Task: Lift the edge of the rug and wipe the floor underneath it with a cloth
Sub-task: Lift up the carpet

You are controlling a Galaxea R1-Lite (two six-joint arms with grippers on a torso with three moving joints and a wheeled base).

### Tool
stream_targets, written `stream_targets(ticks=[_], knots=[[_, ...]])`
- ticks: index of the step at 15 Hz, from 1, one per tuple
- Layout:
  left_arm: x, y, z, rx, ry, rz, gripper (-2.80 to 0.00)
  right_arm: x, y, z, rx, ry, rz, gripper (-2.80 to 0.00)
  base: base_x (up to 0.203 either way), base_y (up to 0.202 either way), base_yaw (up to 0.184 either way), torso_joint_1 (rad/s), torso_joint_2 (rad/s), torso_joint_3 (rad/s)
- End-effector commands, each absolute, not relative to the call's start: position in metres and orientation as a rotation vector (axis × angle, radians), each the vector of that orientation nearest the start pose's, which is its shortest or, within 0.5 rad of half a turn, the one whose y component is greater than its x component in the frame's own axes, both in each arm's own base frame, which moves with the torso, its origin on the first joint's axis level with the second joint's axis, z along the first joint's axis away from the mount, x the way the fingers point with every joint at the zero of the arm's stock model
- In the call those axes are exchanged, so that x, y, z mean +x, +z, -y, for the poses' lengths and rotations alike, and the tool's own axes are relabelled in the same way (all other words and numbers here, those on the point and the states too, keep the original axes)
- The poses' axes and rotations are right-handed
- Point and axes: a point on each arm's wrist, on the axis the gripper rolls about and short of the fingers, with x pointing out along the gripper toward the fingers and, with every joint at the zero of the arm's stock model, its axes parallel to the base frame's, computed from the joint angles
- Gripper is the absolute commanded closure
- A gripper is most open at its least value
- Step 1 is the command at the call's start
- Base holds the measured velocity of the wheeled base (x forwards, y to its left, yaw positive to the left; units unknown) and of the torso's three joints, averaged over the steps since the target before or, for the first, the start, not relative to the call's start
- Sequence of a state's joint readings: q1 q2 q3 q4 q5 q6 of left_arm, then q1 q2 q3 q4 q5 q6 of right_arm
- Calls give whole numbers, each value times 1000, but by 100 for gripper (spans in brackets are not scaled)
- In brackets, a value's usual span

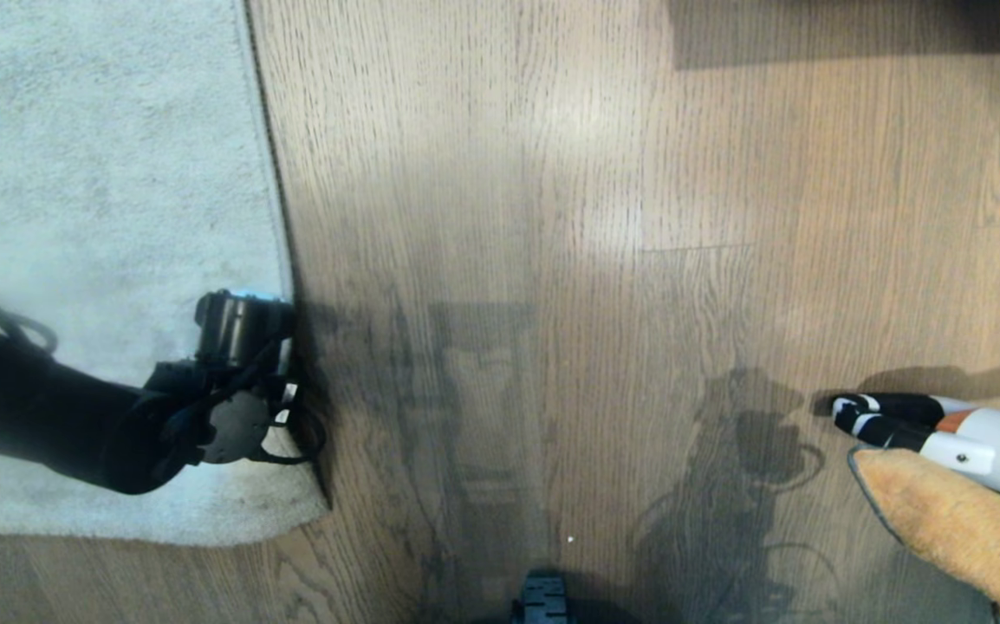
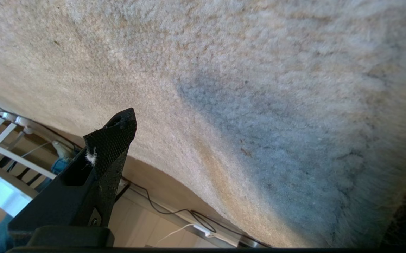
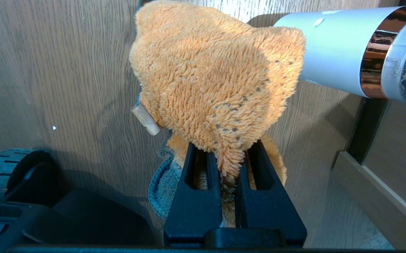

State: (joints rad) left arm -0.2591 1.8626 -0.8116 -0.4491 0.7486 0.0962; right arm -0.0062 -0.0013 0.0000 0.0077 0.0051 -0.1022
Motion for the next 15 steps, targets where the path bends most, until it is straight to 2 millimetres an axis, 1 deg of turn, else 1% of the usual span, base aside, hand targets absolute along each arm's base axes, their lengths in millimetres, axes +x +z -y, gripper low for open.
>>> stream_targets(ticks=[1,3,8,15], knots=[[302,119,69,393,436,-558,-280,-23,75,0,-103,-1,-8,0,0,0,0,0,0,0],[292,113,72,411,417,-580,-280,-23,75,0,-103,-1,-8,0,0,0,0,0,0,0],[260,84,76,484,360,-674,-280,-23,75,0,-103,0,-8,0,0,0,0,0,0,0],[231,44,68,523,338,-725,-280,-23,75,0,-103,0,-8,0,0,0,0,0,0,0]])
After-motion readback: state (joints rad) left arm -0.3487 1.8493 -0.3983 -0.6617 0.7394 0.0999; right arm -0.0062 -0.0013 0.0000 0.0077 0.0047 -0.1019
